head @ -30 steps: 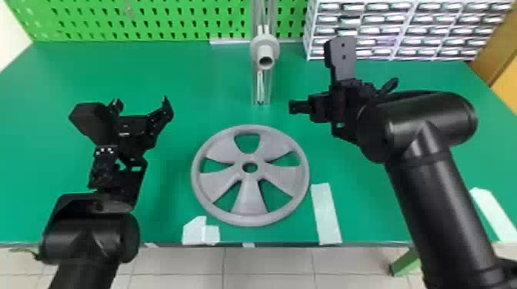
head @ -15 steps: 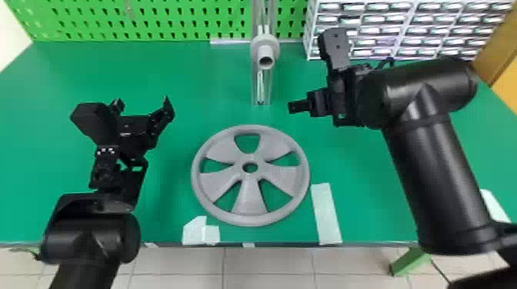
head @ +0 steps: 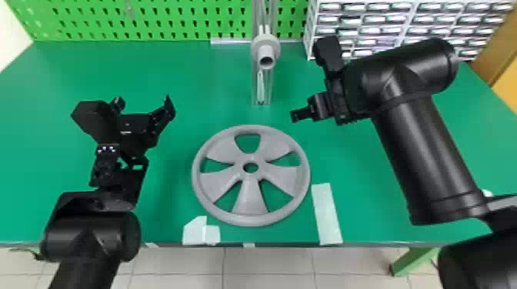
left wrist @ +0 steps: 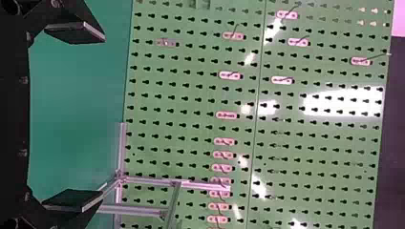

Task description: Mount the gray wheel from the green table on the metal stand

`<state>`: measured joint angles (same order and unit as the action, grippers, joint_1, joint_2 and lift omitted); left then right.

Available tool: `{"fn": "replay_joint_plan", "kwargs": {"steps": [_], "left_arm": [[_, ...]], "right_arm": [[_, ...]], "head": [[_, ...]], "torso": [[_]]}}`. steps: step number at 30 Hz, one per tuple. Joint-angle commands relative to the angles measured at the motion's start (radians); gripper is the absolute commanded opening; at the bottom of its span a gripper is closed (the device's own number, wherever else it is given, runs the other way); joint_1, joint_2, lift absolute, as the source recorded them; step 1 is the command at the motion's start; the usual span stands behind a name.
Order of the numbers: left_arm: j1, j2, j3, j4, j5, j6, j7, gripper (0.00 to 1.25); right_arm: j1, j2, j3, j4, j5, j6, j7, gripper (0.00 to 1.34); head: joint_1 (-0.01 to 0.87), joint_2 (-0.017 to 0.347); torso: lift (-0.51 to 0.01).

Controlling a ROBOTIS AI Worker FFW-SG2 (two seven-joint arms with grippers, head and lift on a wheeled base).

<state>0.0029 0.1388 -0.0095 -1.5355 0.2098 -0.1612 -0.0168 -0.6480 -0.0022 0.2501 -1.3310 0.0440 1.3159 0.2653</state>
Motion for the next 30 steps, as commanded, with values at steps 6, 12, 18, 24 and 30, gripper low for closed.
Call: {"fn": "replay_joint_plan", "kwargs": {"steps": [6, 12, 18, 24, 30], "left_arm": [[-0.003, 0.018, -0.014, 0.000, 0.003, 0.000, 0.000, 1.12], [-0.004, 0.019, -0.017, 0.000, 0.003, 0.000, 0.000, 1.12], [-0.007, 0.022, -0.018, 0.000, -0.001, 0.000, 0.000, 1.12], [-0.009, 0.024, -0.023, 0.000, -0.004, 0.002, 0.001, 1.12], [-0.014, 0.027, -0.026, 0.000, -0.004, 0.002, 0.005, 1.12]], "right_arm": [[-0.039, 0.003, -0.025, 0.099, 0.077, -0.001, 0.071, 1.16], [-0.050, 0.003, -0.031, 0.116, 0.076, -0.001, 0.081, 1.16], [-0.056, 0.003, -0.023, 0.131, 0.059, -0.001, 0.097, 1.16], [-0.052, 0.003, -0.018, 0.136, 0.011, -0.003, 0.098, 1.16], [-0.052, 0.003, 0.009, 0.142, -0.009, -0.003, 0.103, 1.16]], "head": [[0.868, 0.052], [0.868, 0.052], [0.868, 0.052], [0.868, 0.052], [0.868, 0.052]], "torso": [[-0.093], [-0.093], [-0.093], [-0.093], [-0.093]]}}
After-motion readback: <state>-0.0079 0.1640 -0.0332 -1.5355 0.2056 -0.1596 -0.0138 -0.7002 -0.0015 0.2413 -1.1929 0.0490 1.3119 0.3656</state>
